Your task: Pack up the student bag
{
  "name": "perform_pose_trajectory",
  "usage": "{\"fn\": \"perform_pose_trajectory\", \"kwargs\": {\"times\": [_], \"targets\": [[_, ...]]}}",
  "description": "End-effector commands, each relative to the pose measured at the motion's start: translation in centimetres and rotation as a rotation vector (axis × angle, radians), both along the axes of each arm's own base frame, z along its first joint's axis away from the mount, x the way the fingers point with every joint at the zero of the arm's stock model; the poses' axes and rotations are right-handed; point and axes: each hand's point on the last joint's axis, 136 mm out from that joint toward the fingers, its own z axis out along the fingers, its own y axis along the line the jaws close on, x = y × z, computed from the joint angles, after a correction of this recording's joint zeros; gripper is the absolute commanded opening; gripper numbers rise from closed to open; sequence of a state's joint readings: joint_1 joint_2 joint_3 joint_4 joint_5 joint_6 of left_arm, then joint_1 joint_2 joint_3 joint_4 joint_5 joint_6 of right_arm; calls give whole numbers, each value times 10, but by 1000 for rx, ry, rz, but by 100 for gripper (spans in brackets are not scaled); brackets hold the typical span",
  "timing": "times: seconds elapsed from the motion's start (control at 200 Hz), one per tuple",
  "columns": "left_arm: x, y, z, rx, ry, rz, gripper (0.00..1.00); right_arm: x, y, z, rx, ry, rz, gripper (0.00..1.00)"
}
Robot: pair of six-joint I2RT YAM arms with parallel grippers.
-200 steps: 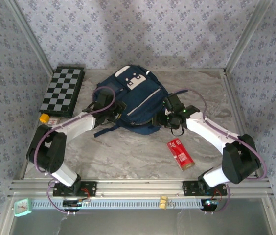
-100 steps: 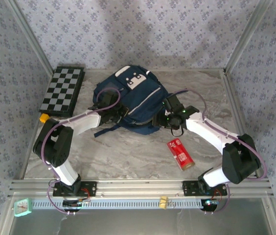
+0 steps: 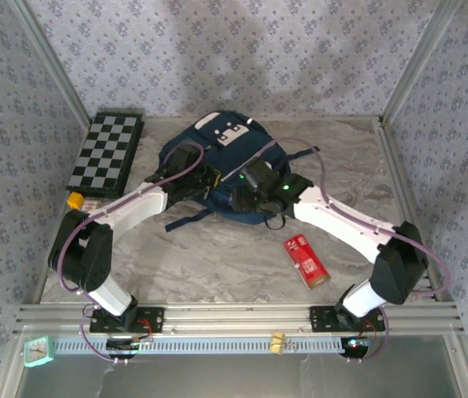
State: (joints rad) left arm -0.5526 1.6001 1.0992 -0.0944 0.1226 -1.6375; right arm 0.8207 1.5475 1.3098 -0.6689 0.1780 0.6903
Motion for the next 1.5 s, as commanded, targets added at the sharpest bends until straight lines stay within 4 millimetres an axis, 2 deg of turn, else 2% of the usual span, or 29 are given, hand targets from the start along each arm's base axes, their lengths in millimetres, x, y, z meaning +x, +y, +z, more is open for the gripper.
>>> {"fn": "perform_pose_trajectory", "kwargs": {"times": [0.0,0.2,0.35,0.42,0.525,0.675,0.765,0.835,0.955,1.034,1.189,1.249,1.269,1.394,1.494], "targets": [[5,-6,56,-98,-81,49,0,8,13,-6,-41,-32,-71,71],[5,-2,64,-106,-93,69,0,14,19,-15,-119,-99,-150,64],[5,-1,69,-108,-105,75,0,27,21,-31,-145,-97,-192,61],[4,1,70,-107,-110,78,0,34,22,-30,-164,-135,-209,65],[4,6,68,-85,-109,93,0,41,29,-25,-143,-184,-196,63],[3,14,61,-70,-92,107,0,45,10,-24,-203,-244,-206,61],[3,14,58,-71,-86,105,0,54,32,-23,-105,-295,-86,67],[3,10,56,-74,-74,93,0,55,42,-22,-79,-319,-76,68],[2,10,51,-72,-63,96,0,61,38,-30,-155,-324,-101,67],[1,13,48,-58,-59,101,0,63,30,-25,-178,-346,-126,62],[2,21,44,-35,-56,109,0,47,10,-16,-216,-351,-83,55],[1,23,41,-24,-49,111,0,40,7,-7,-201,-359,-43,52],[1,24,40,-23,-47,112,0,34,2,-17,-214,-341,-15,51],[1,25,39,-21,-48,116,0,20,5,-20,-163,-274,125,43],[2,27,40,-20,-53,121,0,8,21,-22,-82,-251,262,42]]}}
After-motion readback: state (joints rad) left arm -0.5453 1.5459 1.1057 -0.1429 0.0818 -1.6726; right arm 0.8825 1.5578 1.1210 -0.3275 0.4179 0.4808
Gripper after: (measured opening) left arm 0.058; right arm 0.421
